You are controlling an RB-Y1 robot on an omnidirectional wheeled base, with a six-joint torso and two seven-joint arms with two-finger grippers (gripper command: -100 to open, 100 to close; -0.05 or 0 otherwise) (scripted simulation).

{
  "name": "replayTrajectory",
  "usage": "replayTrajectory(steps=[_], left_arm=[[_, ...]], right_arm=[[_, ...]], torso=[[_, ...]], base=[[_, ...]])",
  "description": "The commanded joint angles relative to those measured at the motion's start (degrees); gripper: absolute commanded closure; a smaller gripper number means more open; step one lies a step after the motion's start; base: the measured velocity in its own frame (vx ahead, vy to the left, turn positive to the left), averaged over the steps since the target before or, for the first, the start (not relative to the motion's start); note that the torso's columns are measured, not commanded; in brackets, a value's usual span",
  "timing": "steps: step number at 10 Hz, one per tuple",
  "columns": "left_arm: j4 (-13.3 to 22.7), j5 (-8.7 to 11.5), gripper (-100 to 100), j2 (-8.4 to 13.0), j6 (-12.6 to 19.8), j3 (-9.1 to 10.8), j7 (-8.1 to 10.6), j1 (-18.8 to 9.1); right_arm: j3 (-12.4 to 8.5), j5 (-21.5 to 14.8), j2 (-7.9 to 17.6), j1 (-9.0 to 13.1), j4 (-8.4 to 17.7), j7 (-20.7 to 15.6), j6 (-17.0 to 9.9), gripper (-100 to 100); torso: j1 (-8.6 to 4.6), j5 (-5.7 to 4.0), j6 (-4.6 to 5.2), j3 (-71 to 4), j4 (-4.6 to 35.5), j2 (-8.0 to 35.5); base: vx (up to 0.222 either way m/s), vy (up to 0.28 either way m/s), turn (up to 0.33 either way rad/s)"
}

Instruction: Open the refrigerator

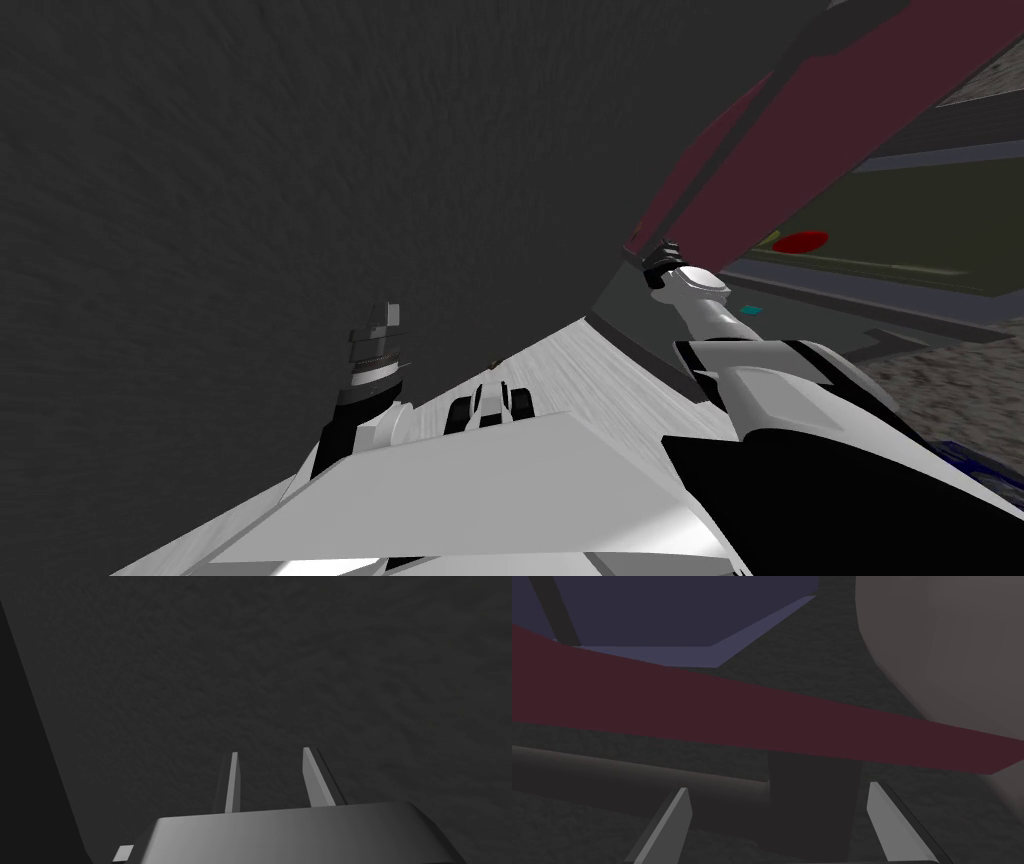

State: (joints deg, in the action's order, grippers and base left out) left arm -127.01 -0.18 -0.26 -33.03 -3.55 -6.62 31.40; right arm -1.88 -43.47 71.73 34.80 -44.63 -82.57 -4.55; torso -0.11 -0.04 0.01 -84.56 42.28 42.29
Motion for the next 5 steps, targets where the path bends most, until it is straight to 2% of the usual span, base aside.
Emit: replayTrajectory(steps=[1,5], left_arm=[[0.0,0.0,0,0.0,0.0,0.0,0.0,0.0],[0.0,0.0,0,0.0,0.0,0.0,0.0,0.0]], right_arm=[[0.01,0.01,0.0,-0.01,-0.03,0.01,-0.03,0],[0.01,0.01,0.0,-0.01,-0.03,0.01,-0.03,0]], torso=[[0.03,0.01,0.0,0.01,0.01,0.01],[0.13,0.05,-0.01,-0.01,0.0,-0.01]], base=[[0.0,0.0,0.0],[0.0,0.0,0.0]])
